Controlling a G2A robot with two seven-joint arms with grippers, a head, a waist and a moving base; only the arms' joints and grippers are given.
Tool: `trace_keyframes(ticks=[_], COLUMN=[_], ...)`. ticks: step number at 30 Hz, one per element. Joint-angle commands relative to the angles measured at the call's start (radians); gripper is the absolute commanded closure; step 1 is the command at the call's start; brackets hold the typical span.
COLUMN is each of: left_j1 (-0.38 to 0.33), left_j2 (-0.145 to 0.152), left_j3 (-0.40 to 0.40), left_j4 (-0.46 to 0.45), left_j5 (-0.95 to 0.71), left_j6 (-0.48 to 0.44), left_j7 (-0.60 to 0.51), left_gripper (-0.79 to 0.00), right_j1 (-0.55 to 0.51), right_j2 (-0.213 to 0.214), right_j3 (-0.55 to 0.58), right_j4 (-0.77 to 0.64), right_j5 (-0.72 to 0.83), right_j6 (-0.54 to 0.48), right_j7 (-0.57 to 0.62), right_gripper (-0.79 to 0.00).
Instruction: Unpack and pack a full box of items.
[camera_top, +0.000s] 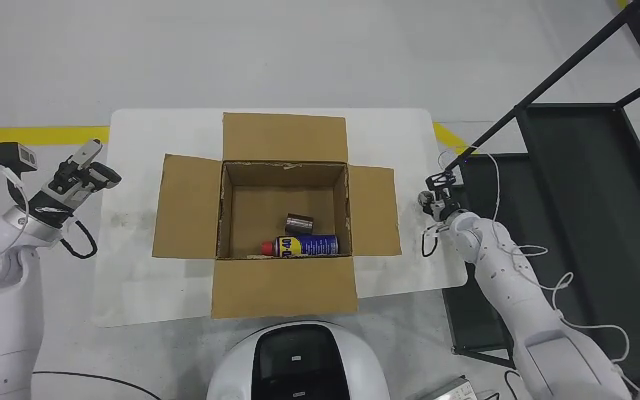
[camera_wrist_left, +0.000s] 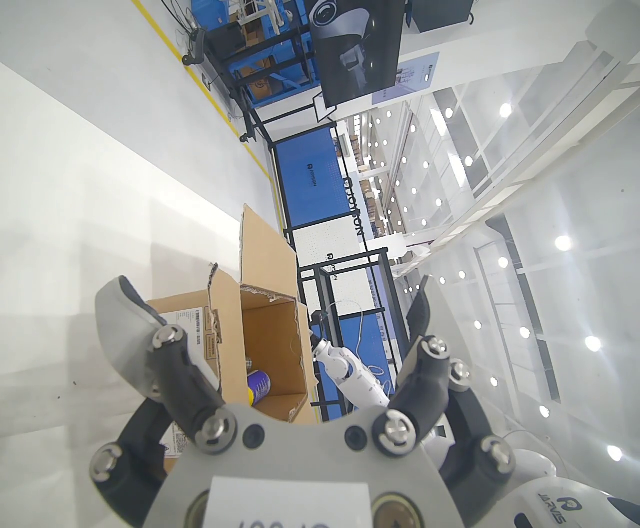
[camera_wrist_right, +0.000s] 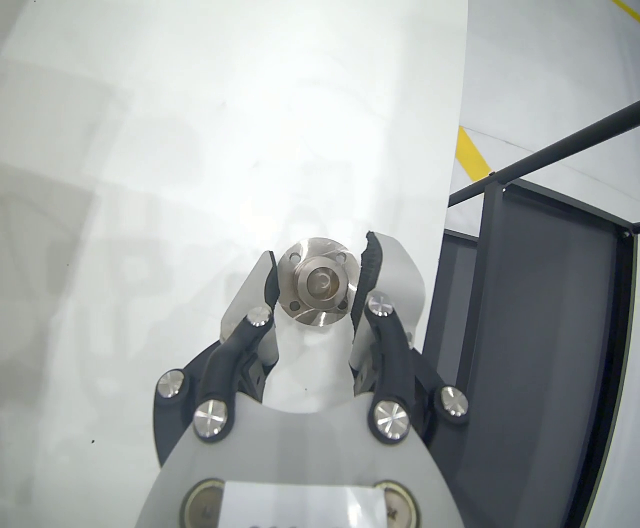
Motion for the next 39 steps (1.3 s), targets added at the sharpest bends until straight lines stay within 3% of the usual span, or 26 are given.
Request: trace_keyframes(ticks=[1, 5, 7, 8, 18, 28, 34, 36, 39], left_j1=[0.000, 0.000, 0.000, 0.000, 0.000, 0.000, 0.000, 0.000, 0.000], left_j2=[0.000, 0.000, 0.000, 0.000, 0.000, 0.000, 0.000, 0.000, 0.000], left_j3=[0.000, 0.000, 0.000, 0.000, 0.000, 0.000, 0.000, 0.000, 0.000], left_j4=[0.000, 0.000, 0.000, 0.000, 0.000, 0.000, 0.000, 0.000, 0.000], left_j5=[0.000, 0.000, 0.000, 0.000, 0.000, 0.000, 0.000, 0.000, 0.000], left_j6=[0.000, 0.000, 0.000, 0.000, 0.000, 0.000, 0.000, 0.000, 0.000], left_j7=[0.000, 0.000, 0.000, 0.000, 0.000, 0.000, 0.000, 0.000, 0.000], left_gripper=[-0.785, -0.785, -0.785, -0.785, -0.785, -0.785, -0.785, -0.785, -0.785], right_j1=[0.003, 0.005, 0.005, 0.005, -0.005, -0.043, -0.061, -0.064, -0.078], right_j2=[-0.002, -0.004, -0.005, -0.006, -0.005, -0.003, -0.002, -0.002, 0.005], right_j3=[-0.004, -0.011, -0.013, -0.013, -0.004, 0.030, 0.022, 0.029, 0.051], right_j4=[0.005, 0.012, 0.013, 0.013, 0.004, -0.041, -0.072, -0.079, -0.102], right_j5=[-0.005, -0.025, -0.033, -0.036, -0.054, 0.018, -0.041, -0.039, -0.038], right_j6=[0.002, 0.005, 0.008, 0.010, 0.017, -0.041, -0.001, 0.009, -0.006], right_j7=[-0.003, -0.010, -0.015, -0.018, -0.044, -0.045, -0.055, -0.062, -0.073], right_gripper=[-0.259, -0.209, -0.120, 0.000, 0.000, 0.000, 0.000, -0.348, -0.748])
